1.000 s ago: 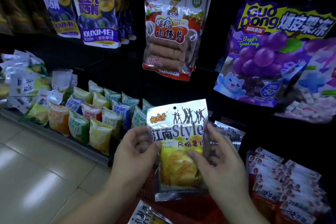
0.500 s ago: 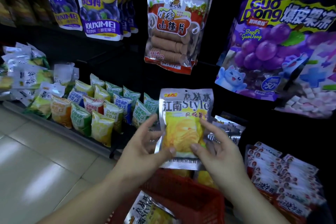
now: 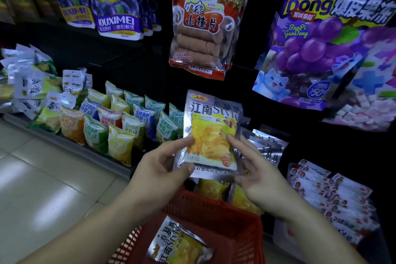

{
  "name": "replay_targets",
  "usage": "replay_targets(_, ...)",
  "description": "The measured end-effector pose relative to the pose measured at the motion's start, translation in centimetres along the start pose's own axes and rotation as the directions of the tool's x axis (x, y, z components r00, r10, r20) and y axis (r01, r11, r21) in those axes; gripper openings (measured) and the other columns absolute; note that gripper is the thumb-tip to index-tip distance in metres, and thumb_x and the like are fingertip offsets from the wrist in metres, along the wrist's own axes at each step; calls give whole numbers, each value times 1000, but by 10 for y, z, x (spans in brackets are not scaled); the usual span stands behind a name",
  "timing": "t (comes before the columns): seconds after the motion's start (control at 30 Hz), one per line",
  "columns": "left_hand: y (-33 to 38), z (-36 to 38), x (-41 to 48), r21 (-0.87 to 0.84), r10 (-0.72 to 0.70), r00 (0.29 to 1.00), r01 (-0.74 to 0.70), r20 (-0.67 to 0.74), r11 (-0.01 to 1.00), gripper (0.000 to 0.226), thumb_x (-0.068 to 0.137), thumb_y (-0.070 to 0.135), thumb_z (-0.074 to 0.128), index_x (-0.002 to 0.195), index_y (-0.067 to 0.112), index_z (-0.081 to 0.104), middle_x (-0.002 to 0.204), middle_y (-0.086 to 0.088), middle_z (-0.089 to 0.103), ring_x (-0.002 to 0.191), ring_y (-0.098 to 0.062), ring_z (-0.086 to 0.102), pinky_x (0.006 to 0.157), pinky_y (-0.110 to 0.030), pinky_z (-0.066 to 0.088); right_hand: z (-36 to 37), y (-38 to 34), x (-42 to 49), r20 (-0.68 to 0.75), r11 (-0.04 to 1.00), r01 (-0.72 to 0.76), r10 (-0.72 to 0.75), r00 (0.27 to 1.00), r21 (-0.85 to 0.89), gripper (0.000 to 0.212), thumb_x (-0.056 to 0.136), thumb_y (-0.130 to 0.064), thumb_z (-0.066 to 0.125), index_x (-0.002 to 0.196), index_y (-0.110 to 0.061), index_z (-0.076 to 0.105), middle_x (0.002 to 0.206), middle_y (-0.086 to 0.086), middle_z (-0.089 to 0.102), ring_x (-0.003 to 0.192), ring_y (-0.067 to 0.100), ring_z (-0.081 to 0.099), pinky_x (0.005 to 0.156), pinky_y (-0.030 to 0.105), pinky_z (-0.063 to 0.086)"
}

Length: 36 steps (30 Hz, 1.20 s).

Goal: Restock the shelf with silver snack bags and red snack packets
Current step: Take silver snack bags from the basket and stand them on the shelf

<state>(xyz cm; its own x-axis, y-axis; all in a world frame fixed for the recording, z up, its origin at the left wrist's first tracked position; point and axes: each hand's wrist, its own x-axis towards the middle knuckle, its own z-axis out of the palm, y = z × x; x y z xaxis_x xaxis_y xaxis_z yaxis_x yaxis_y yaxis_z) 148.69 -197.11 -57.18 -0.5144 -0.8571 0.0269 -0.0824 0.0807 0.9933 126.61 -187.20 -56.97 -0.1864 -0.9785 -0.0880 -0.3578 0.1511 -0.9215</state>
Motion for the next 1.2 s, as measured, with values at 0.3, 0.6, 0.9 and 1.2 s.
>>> replay_targets(0.3, -12, 32, -17, 419, 367, 920, -389, 135, 821, 40, 94, 9, 67, 119, 39, 71, 132, 17, 52, 111, -4, 60, 86, -22, 53, 39, -19, -3, -93, 932, 37, -3, 996, 360, 55, 91, -42, 64, 142, -56, 49, 135, -16, 66, 121, 1, 64, 105, 44, 54)
replay_targets(0.6, -5, 35, -17, 315, 436, 873, -486, 219, 815, 30, 93, -2, 61, 101, 22, 78, 130, 19, 64, 113, -6, 65, 88, -28, 54, 40, -12, 4, -213, 939, 80, -7, 977, 336, 45, 104, -22, 57, 129, -59, 60, 135, -31, 60, 125, -10, 55, 106, 25, 49)
replay_targets(0.9, 1, 2, 2, 1, -19, 1000, 19, -7, 1000, 62, 89, 33, 77, 135, 64, 49, 149, 21, 49, 121, -20, 63, 101, -45, 56, 31, -16, 3, -156, 936, 9, 50, 986, 351, 48, 108, -5, 45, 131, -44, 60, 121, -22, 70, 109, 2, 67, 95, 21, 54)
replay_targets(1.2, -9, -5, 7, 156, -21, 994, 4, 106, 988, 66, 86, 24, 82, 133, 59, 53, 143, 33, 50, 138, 7, 41, 116, -38, 41, 28, -17, 5, -329, 948, 75, 34, 944, 311, 35, 91, -3, 74, 115, -28, 69, 95, -25, 73, 81, 9, 73, 70, 20, 58)
